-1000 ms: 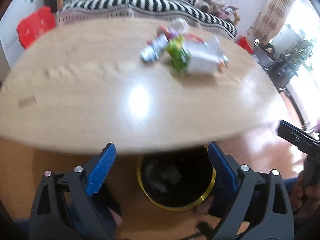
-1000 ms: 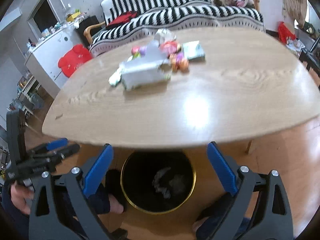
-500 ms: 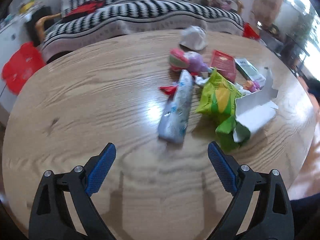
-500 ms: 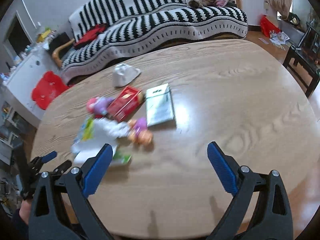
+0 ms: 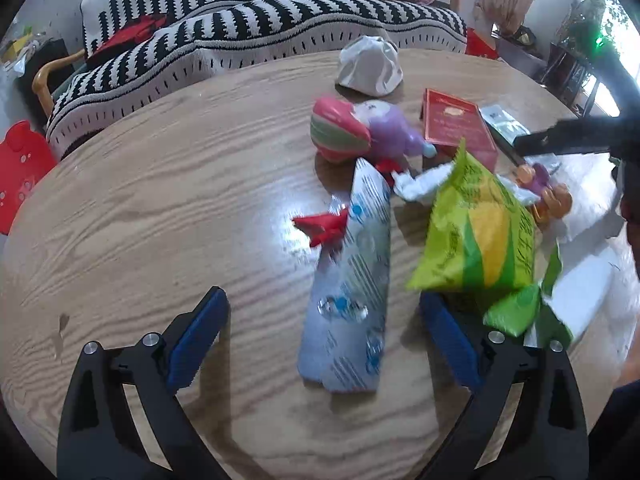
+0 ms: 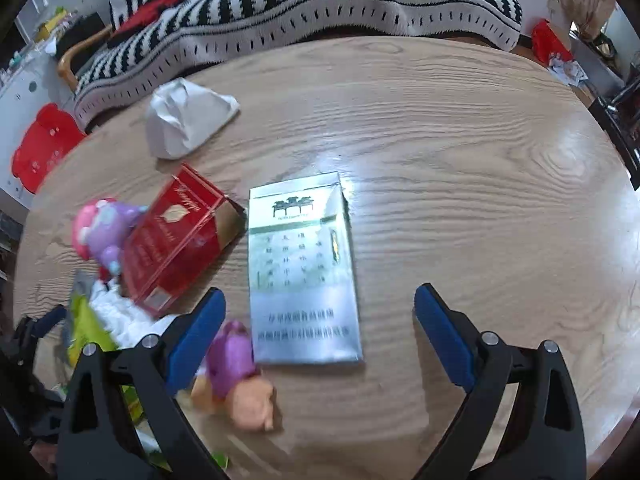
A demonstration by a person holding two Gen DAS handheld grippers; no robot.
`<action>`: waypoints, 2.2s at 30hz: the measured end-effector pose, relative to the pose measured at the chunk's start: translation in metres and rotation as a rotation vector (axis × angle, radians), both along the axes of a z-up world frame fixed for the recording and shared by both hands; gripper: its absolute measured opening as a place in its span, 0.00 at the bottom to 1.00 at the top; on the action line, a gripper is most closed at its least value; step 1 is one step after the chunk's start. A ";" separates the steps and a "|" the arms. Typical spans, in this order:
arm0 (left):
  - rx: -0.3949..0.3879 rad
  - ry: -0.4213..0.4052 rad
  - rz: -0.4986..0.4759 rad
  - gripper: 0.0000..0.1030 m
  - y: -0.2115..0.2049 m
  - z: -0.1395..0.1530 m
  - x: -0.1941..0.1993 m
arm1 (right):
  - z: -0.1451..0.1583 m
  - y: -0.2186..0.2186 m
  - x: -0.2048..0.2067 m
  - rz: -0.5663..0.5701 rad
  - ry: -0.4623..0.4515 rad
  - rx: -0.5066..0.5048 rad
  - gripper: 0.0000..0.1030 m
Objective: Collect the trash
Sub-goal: 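Grasp the blister pack with the left gripper while the right grasps the cigarette box, then carry both items over the bin and open both grippers to drop them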
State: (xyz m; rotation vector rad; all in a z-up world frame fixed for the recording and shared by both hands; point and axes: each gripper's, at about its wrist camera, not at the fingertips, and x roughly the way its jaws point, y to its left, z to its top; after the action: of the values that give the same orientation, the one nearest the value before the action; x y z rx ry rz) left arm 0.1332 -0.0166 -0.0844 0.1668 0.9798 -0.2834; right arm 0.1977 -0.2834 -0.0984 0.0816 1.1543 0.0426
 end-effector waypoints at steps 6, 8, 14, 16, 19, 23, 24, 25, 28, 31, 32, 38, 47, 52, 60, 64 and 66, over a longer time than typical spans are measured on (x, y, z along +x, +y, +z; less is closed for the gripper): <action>0.004 -0.027 -0.027 0.59 -0.010 0.005 0.005 | 0.003 0.013 0.001 0.038 -0.060 -0.089 0.54; 0.014 -0.014 -0.045 0.34 -0.015 0.008 0.001 | 0.005 0.011 -0.001 0.035 -0.057 -0.085 0.54; 0.036 -0.001 -0.008 0.32 -0.012 0.014 -0.005 | 0.015 -0.004 -0.012 0.012 -0.079 -0.060 0.54; 0.025 -0.013 0.009 0.32 -0.006 0.019 -0.008 | 0.025 -0.010 -0.021 0.012 -0.097 -0.046 0.54; 0.008 -0.029 0.033 0.32 0.004 0.029 -0.018 | 0.040 -0.013 -0.037 0.021 -0.121 -0.035 0.54; -0.009 -0.039 0.040 0.32 0.006 0.039 -0.031 | 0.055 -0.012 -0.060 0.031 -0.147 -0.025 0.54; -0.010 -0.044 0.041 0.32 0.006 0.043 -0.035 | 0.060 -0.012 -0.069 0.031 -0.157 -0.018 0.54; -0.015 -0.047 0.044 0.32 0.006 0.046 -0.040 | 0.063 -0.011 -0.076 0.030 -0.165 -0.011 0.54; -0.047 -0.053 0.061 0.32 0.008 0.057 -0.055 | 0.077 -0.011 -0.102 0.030 -0.191 0.029 0.54; -0.051 -0.057 0.083 0.32 0.008 0.065 -0.074 | 0.096 -0.009 -0.133 0.045 -0.232 0.064 0.54; -0.062 -0.056 0.088 0.32 0.009 0.068 -0.083 | 0.103 -0.008 -0.145 0.054 -0.251 0.068 0.54; -0.121 -0.064 0.092 0.32 0.008 0.076 -0.131 | 0.115 -0.002 -0.214 0.091 -0.297 0.101 0.54; -0.171 -0.056 0.139 0.32 0.006 0.066 -0.225 | 0.077 0.019 -0.301 0.150 -0.240 0.137 0.54; -0.195 -0.041 0.096 0.32 -0.007 0.056 -0.274 | 0.058 0.030 -0.352 0.170 -0.227 0.165 0.54; -0.138 0.057 0.034 0.32 -0.031 0.013 -0.294 | 0.010 0.051 -0.378 0.206 -0.099 0.201 0.54; -0.140 0.084 0.055 0.32 -0.029 0.001 -0.284 | 0.002 0.054 -0.372 0.198 -0.071 0.206 0.54; -0.148 0.084 0.063 0.32 -0.029 -0.002 -0.281 | 0.000 0.053 -0.370 0.194 -0.062 0.211 0.54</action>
State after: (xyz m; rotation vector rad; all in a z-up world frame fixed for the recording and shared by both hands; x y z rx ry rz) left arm -0.1480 -0.0451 -0.0867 -0.0109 1.0411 -0.3058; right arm -0.1721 -0.2301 -0.0988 0.1537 1.0898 0.3368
